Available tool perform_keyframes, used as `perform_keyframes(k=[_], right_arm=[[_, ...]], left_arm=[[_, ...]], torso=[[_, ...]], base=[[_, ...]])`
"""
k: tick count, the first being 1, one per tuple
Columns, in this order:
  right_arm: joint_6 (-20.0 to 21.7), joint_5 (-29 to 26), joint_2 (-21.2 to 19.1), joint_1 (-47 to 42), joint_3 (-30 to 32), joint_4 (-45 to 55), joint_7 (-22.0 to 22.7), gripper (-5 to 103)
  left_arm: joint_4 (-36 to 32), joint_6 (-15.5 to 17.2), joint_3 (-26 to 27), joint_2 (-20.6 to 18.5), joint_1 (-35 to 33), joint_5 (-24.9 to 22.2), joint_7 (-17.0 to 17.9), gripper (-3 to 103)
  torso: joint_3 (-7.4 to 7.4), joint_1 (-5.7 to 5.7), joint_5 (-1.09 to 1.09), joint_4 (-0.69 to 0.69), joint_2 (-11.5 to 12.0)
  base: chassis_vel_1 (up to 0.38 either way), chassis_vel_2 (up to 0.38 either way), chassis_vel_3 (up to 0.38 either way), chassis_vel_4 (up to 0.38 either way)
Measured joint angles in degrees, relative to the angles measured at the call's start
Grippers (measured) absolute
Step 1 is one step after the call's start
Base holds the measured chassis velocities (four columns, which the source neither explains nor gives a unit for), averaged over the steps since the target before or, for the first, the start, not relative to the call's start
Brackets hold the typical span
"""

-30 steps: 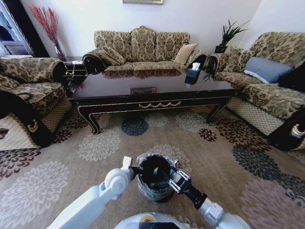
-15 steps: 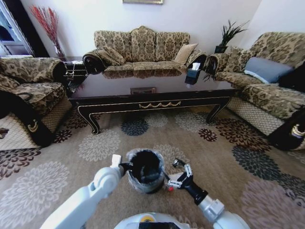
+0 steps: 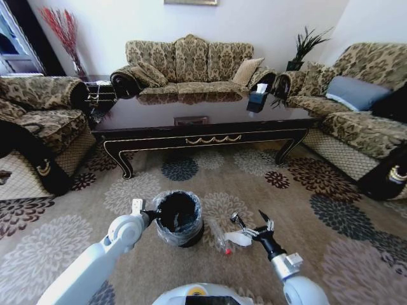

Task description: Move to the front of the table and pick up the trash from the floor, then place it into the trash bin.

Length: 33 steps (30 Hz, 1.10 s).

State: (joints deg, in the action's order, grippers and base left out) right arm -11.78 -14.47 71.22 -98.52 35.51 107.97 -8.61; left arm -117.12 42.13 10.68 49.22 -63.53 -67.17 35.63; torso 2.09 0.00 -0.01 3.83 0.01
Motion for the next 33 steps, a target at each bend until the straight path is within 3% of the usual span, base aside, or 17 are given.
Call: perform_keyframes(k=[5, 8, 28, 33], right_arm=[[-0.42, -1.44, 1.42, 2.71, -1.36, -6.71, 0.44, 100], [0.43, -5.15, 2.11, 4.88, -2.37, -10.97, 0.90, 100], [-1.12, -8.06, 2.63, 12.33, -3.44, -27.49, -0.49, 103], [-1.12, -9.17, 2.49, 13.08, -3.70, -28.98, -1.54, 91]], left_arm=[[0.22, 0.00, 0.28, 0.14, -0.49, 0.00, -0.03, 2], [0.20, 0.00, 0.10, 0.23, -0.77, 0.14, -0.02, 2], [-0.45, 0.00, -0.09, 0.68, -2.34, 0.38, 0.58, 2], [-0.51, 0.00, -0.19, 1.10, -2.66, 0.27, 0.91, 2]], torso=[[0.00, 0.00, 0.01, 0.00, 0.00], [0.00, 0.00, 0.01, 0.00, 0.00], [0.00, 0.00, 0.01, 0.00, 0.00], [0.00, 0.00, 0.01, 0.00, 0.00]], base=[[0.000, 0.000, 0.000, 0.000], [0.000, 0.000, 0.000, 0.000], [0.000, 0.000, 0.000, 0.000], [0.000, 0.000, 0.000, 0.000]])
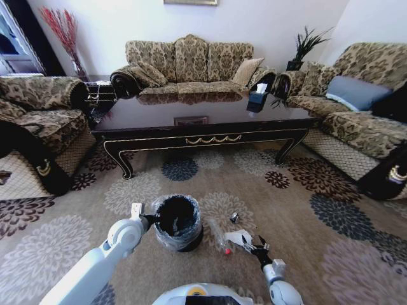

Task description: Move to the front of the table and pick up the trash from the floor, then place it into the trash bin.

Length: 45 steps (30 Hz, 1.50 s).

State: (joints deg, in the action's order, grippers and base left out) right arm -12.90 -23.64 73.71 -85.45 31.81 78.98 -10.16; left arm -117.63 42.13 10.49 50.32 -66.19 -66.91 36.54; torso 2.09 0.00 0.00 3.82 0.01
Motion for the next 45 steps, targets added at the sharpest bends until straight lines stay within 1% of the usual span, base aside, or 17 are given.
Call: perform_keyframes(k=[1, 2, 3, 7, 9, 12, 13, 15, 16, 18, 19, 21, 22, 35, 39, 41, 45], right_arm=[[0.00, -0.15, 0.09, 0.56, -0.14, -0.84, -0.30, 86], [0.01, -1.02, 0.36, 1.69, -0.27, -2.30, -0.26, 76], [0.01, -1.02, 0.36, 1.69, -0.27, -2.30, -0.26, 76], [0.04, -1.29, 0.29, 2.49, -0.36, -3.86, -0.19, 54], [0.04, -1.22, 0.24, 2.61, -0.36, -4.26, -0.17, 54], [-0.28, -0.38, 0.24, 2.71, -0.24, -4.97, -0.08, 37], [-0.28, -0.38, 0.24, 2.71, -0.24, -4.97, -0.08, 37], [-0.44, -0.24, 0.23, 2.46, -0.09, -4.95, -0.05, 27], [-0.47, -0.21, 0.22, 2.33, -0.05, -4.92, -0.05, 27], [-0.57, -0.15, 0.18, 2.17, 0.03, -4.82, -0.05, 16], [-0.57, -0.15, 0.18, 2.17, 0.03, -4.82, -0.05, 16], [-0.63, -0.12, 0.16, 2.04, 0.10, -4.69, -0.05, 5], [-0.64, -0.09, 0.16, 1.99, 0.13, -4.59, -0.05, 2], [-0.99, 0.36, 0.22, 0.92, 0.42, -2.62, -0.12, 0], [-1.02, 0.66, -0.34, -0.78, 1.17, 1.71, -0.14, 0], [-1.04, 1.28, -0.89, -2.31, 2.36, 5.81, -0.14, 0], [-0.70, 0.03, -2.31, -5.48, 4.20, 14.29, -0.12, 0]], left_arm=[[-0.19, 0.00, -0.02, 0.07, -0.10, -0.13, 0.08, 2], [-0.33, 0.01, 0.04, 0.07, -0.11, -0.94, 0.40, 2], [-0.33, 0.01, 0.04, 0.07, -0.11, -0.94, 0.40, 2], [-0.41, 0.00, 0.41, -0.10, -0.13, -1.55, 0.76, 2], [-0.41, 0.00, 0.54, -0.13, -0.15, -1.60, 0.78, 2], [-0.41, 0.00, 0.68, 0.30, -0.48, -1.67, 0.89, 2], [-0.41, 0.00, 0.68, 0.30, -0.48, -1.67, 0.89, 2], [-0.40, 0.00, 0.63, 0.70, -0.72, -1.54, 0.91, 2], [-0.39, 0.00, 0.54, 0.78, -0.73, -1.47, 0.93, 2], [-0.39, 0.00, 0.41, 0.84, -0.67, -1.47, 0.94, 2], [-0.39, 0.00, 0.41, 0.84, -0.67, -1.47, 0.94, 2], [-0.40, 0.00, 0.40, 0.83, -0.50, -1.47, 1.03, 2], [-0.41, 0.00, 0.42, 0.87, -0.52, -1.47, 1.06, 2], [-0.82, 0.00, 0.60, 1.25, -2.13, -0.28, 0.83, 2], [-0.83, 0.00, 0.22, 1.45, -2.32, 0.97, 0.29, 2], [-0.69, 0.00, -0.22, 1.87, -2.58, 2.01, -0.05, 2], [-0.70, 0.00, -1.31, 2.55, -2.93, 2.71, -0.19, 2]], torso=[[0.00, 0.00, 0.00, 0.00, 0.00], [0.00, 0.00, 0.00, 0.00, 0.00], [0.00, 0.00, 0.00, 0.00, 0.00], [0.00, 0.00, 0.00, 0.00, 0.00], [0.00, 0.00, 0.00, 0.00, 0.00], [0.00, 0.00, 0.00, 0.00, 0.00], [0.00, 0.00, 0.00, 0.00, 0.00], [0.00, 0.00, 0.00, 0.00, 0.00], [0.00, 0.00, 0.00, 0.00, 0.00], [0.00, 0.00, 0.00, 0.00, 0.00], [0.00, 0.00, 0.00, 0.00, 0.00], [0.00, 0.00, 0.00, 0.00, 0.00], [0.00, 0.00, -0.01, 0.00, 0.00], [0.00, 0.00, -0.01, 0.00, 0.00], [0.00, 0.00, -0.01, -0.01, 0.00], [-0.01, 0.00, -0.01, 0.01, 0.00], [-0.01, 0.00, 0.01, 0.00, 0.00]], base=[[0.000, 0.000, 0.000, 0.000], [0.000, 0.000, 0.000, 0.000], [0.000, 0.000, 0.000, 0.000], [0.000, 0.000, 0.000, 0.000], [0.000, 0.000, 0.000, 0.000], [0.000, 0.000, 0.000, 0.000], [0.000, 0.000, 0.000, 0.000], [0.000, 0.000, 0.000, 0.000], [0.000, 0.000, 0.000, 0.000], [0.000, 0.000, 0.000, 0.000], [0.000, 0.000, 0.000, 0.000], [0.000, 0.000, 0.000, 0.000], [0.000, 0.000, 0.000, 0.000], [0.000, 0.000, 0.000, 0.000], [0.000, 0.000, 0.000, 0.000], [0.000, 0.000, 0.000, 0.000], [0.000, 0.000, 0.000, 0.000]])
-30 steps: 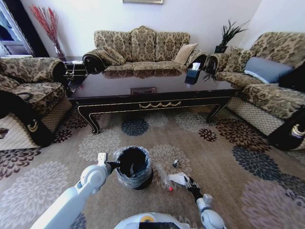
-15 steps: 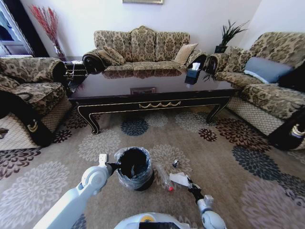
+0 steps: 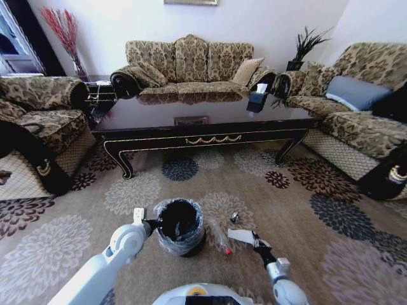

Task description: Move to the front of the table and pick up the trash from the floor, then place it into the trash bin.

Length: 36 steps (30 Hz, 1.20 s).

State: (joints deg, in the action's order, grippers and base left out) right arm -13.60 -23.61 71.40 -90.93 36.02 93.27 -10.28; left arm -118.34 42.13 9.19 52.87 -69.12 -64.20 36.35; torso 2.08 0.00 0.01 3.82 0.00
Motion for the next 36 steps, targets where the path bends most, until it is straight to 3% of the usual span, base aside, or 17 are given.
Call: perform_keyframes(k=[11, 20, 27, 36], right_arm=[[2.33, -1.44, -2.96, -8.66, 4.74, 23.23, 0.27, 0], [4.40, -1.34, -3.78, -12.25, 4.50, 37.02, 1.01, 0], [4.22, 5.15, -3.28, -17.20, -0.01, 44.58, 0.10, 0], [2.97, 11.13, -3.05, -20.10, -4.11, 46.89, -1.49, 0]], left_arm=[[-0.95, 0.00, -1.70, 1.12, -1.11, 1.47, 0.01, 2], [-1.45, 0.00, -3.02, 1.77, -1.38, 2.85, -0.01, 2], [-1.26, 0.00, -6.52, 2.53, 0.75, 3.74, 0.42, 2], [-0.80, 0.00, -11.64, 3.20, 3.70, 4.20, 1.09, 2]], torso=[[0.00, 0.00, -0.01, 0.00, -0.01], [0.00, 0.00, -0.01, 0.00, -0.01], [0.00, 0.00, -0.01, 0.01, -0.01], [0.00, 0.00, -0.01, 0.00, -0.01]], base=[[0.000, 0.000, 0.000, 0.000], [0.000, 0.000, 0.000, 0.000], [0.000, 0.000, 0.000, 0.000], [0.000, 0.000, 0.000, 0.000]])
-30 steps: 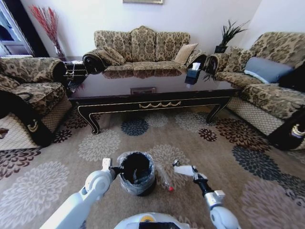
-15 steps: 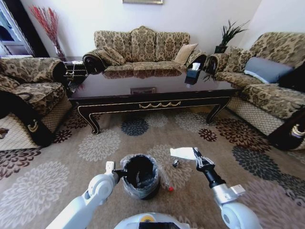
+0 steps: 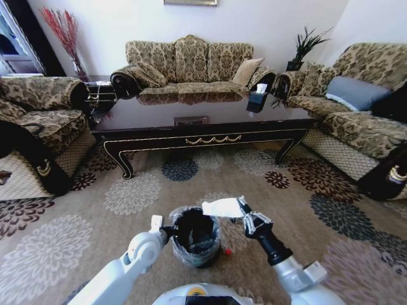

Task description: Move to the front of the table and pick up the trash from the floor, then place it into the trash bin.

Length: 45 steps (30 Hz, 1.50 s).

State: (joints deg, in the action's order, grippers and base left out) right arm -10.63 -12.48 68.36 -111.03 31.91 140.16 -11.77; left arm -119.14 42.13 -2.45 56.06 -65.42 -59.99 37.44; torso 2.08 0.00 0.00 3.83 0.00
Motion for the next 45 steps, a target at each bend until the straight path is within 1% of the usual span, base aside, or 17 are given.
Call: perform_keyframes(k=[8, 13, 22, 25, 26, 27, 28, 32, 34, 38, 40, 43, 44, 45], right_arm=[[-1.33, 3.98, -0.06, -1.70, -2.99, -0.87, -1.27, 0], [-2.17, 6.44, 0.42, -2.28, -4.99, -2.61, -1.54, 0], [-2.57, 7.93, 1.18, -2.60, -6.29, -3.57, -1.65, -1], [-2.57, 8.12, 1.26, -2.89, -6.62, -3.57, -1.76, 15], [-2.57, 8.12, 1.26, -2.89, -6.62, -3.57, -1.76, 15], [-2.57, 8.24, 1.32, -3.06, -6.76, -3.52, -1.95, 20], [-2.57, 8.43, 1.39, -3.28, -6.92, -3.42, -2.12, 20], [-2.87, 9.55, 1.60, -3.60, -7.78, -3.67, -2.30, 42], [-2.95, 9.67, 1.63, -3.61, -7.93, -3.78, -2.30, 42], [-3.02, 9.90, 1.83, -3.60, -8.50, -3.94, -2.30, 65], [-3.03, 9.93, 1.88, -3.60, -8.57, -3.98, -2.30, 65], [-3.06, 9.96, 2.07, -3.59, -8.83, -4.25, -2.30, 80], [-3.06, 9.96, 2.07, -3.59, -8.83, -4.25, -2.30, 80], [-3.06, 9.96, 2.16, -3.57, -8.95, -4.34, -2.30, 86]], left_arm=[[-0.61, 0.01, -2.28, 0.09, 0.67, 0.16, 0.13, 2], [-1.21, 0.01, -2.52, -0.06, 0.64, 0.20, 0.14, 2], [-1.60, 0.02, -2.53, -0.15, -0.13, 1.07, -0.03, 2], [-1.59, 0.01, -2.56, -0.04, 0.08, 1.16, -0.08, 2], [-1.59, 0.01, -2.56, -0.04, 0.08, 1.16, -0.08, 2], [-1.55, 0.01, -2.57, -0.03, 0.13, 1.16, -0.09, 2], [-1.47, 0.02, -2.57, -0.04, 0.19, 1.16, -0.10, 2], [-1.16, 0.01, -2.50, -0.05, 0.21, 1.20, -0.15, 2], [-1.13, 0.02, -2.45, -0.05, 0.21, 1.22, -0.15, 2], [-1.13, 0.02, -2.36, -0.07, 0.08, 1.29, -0.17, 2], [-1.13, 0.02, -2.36, -0.08, 0.03, 1.33, -0.18, 2], [-1.13, 0.01, -2.37, -0.03, -0.03, 1.36, -0.20, 2], [-1.13, 0.01, -2.37, -0.03, -0.03, 1.36, -0.20, 2], [-1.13, 0.02, -2.38, -0.01, -0.03, 1.36, -0.21, 2]], torso=[[0.00, 0.00, 0.00, 0.00, 0.00], [0.00, 0.00, 0.00, 0.00, 0.00], [0.00, 0.00, 0.00, 0.00, 0.00], [0.00, 0.00, 0.00, 0.00, 0.01], [0.00, 0.00, 0.00, 0.00, 0.01], [0.00, 0.00, 0.00, 0.00, 0.01], [0.00, 0.00, 0.00, 0.00, 0.01], [0.00, 0.00, 0.00, 0.00, 0.01], [0.01, 0.00, 0.00, 0.00, 0.01], [0.00, 0.00, 0.00, 0.00, 0.01], [0.00, 0.00, 0.00, 0.00, 0.00], [0.00, 0.00, 0.00, 0.00, 0.01], [0.00, 0.00, 0.00, 0.00, 0.01], [0.01, 0.00, 0.00, 0.00, 0.01]], base=[[0.000, 0.000, 0.000, 0.000], [0.000, 0.000, 0.000, 0.000], [0.000, 0.000, 0.000, 0.000], [0.000, 0.000, 0.000, 0.000], [0.000, 0.000, 0.000, 0.000], [0.000, 0.000, 0.000, 0.000], [0.000, 0.000, 0.000, 0.000], [0.000, 0.000, 0.000, 0.000], [0.000, 0.000, 0.000, 0.000], [0.000, 0.000, 0.000, 0.000], [0.000, 0.000, 0.000, 0.000], [0.000, 0.000, 0.000, 0.000], [0.000, 0.000, 0.000, 0.000], [0.000, 0.000, 0.000, 0.000]])
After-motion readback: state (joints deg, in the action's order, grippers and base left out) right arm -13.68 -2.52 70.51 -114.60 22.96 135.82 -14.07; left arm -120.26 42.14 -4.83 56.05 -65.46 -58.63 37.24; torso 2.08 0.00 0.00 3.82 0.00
